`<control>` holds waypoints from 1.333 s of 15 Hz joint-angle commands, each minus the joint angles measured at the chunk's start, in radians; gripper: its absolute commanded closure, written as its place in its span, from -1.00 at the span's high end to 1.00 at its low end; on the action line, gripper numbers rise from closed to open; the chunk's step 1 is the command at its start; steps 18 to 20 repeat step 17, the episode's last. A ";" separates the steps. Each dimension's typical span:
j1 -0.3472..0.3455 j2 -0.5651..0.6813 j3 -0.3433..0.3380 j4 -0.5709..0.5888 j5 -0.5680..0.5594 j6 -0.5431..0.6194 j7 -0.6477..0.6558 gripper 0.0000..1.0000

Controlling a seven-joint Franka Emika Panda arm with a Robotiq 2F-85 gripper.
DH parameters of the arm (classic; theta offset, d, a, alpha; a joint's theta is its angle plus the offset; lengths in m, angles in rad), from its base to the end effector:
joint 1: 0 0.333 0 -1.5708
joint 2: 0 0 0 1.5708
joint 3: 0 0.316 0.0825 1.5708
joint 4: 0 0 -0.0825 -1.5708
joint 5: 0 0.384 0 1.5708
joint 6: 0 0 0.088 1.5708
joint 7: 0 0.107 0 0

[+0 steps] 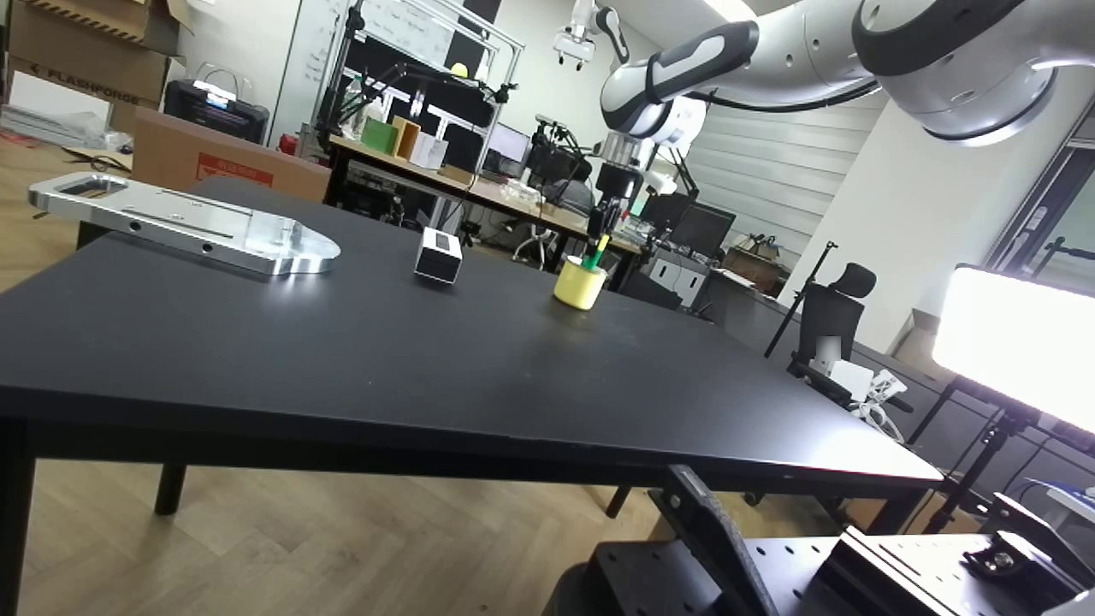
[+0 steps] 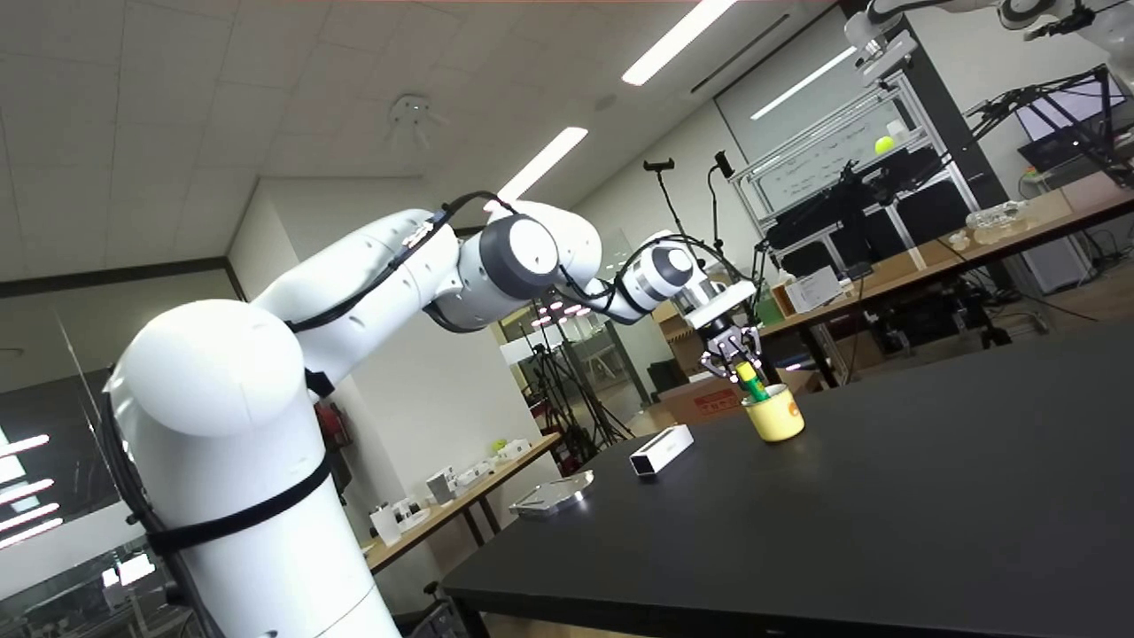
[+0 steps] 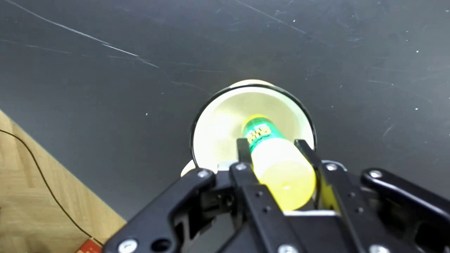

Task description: Put the glue stick inside the mug cup

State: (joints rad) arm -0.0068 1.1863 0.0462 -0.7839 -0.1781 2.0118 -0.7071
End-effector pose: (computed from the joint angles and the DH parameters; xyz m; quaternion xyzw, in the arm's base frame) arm 0.8025 0.0037 0.1993 0.9212 0.3838 -0.0001 0.0637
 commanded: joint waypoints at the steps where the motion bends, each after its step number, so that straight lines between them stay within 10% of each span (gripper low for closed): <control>1: -0.010 0.072 0.009 0.123 0.028 -0.062 -0.032 -0.81; 4: -0.007 0.091 0.002 0.156 0.037 -0.078 -0.030 -0.81; 5: -0.007 0.090 0.001 0.162 0.037 -0.080 -0.031 0.19; 12: -0.006 0.020 0.001 0.168 0.026 -0.053 -0.021 0.96; 20: -0.005 0.003 0.000 0.154 0.024 -0.046 -0.020 1.00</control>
